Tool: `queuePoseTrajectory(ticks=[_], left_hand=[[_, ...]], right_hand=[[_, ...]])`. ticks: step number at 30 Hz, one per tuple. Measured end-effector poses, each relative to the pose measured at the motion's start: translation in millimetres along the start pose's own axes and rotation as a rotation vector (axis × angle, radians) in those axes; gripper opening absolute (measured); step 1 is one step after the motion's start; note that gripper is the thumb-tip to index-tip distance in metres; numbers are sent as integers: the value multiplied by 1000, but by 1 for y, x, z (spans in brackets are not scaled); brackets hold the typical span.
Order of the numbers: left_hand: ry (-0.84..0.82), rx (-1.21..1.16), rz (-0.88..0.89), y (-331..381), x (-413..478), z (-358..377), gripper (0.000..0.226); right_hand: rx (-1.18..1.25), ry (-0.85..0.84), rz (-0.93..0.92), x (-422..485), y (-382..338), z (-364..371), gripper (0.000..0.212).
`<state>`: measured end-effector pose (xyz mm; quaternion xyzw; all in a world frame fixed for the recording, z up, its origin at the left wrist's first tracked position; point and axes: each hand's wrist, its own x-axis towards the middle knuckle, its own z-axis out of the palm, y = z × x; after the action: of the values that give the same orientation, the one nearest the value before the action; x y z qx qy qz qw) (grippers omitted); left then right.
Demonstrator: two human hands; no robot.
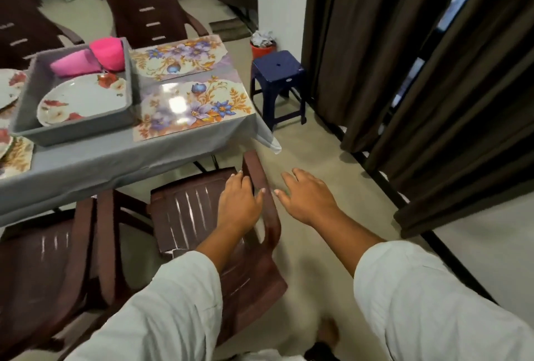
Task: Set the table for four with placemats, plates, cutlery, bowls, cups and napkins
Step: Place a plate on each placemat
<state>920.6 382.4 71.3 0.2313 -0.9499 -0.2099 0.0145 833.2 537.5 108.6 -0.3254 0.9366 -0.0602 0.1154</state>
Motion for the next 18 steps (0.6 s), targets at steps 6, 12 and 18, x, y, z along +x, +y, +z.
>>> queuePoseTrajectory(ticks=[6, 12, 18], left_hand=[[33, 33, -126, 67, 37, 20, 70], [106, 29, -231, 93, 103, 36, 71], [207, -42, -383, 108, 202, 56, 70]], right_hand=[[-43, -4, -75, 55, 86, -33, 60], [-29, -50, -207, 126, 121, -42, 66], [-85, -104, -339, 222, 151, -60, 68]])
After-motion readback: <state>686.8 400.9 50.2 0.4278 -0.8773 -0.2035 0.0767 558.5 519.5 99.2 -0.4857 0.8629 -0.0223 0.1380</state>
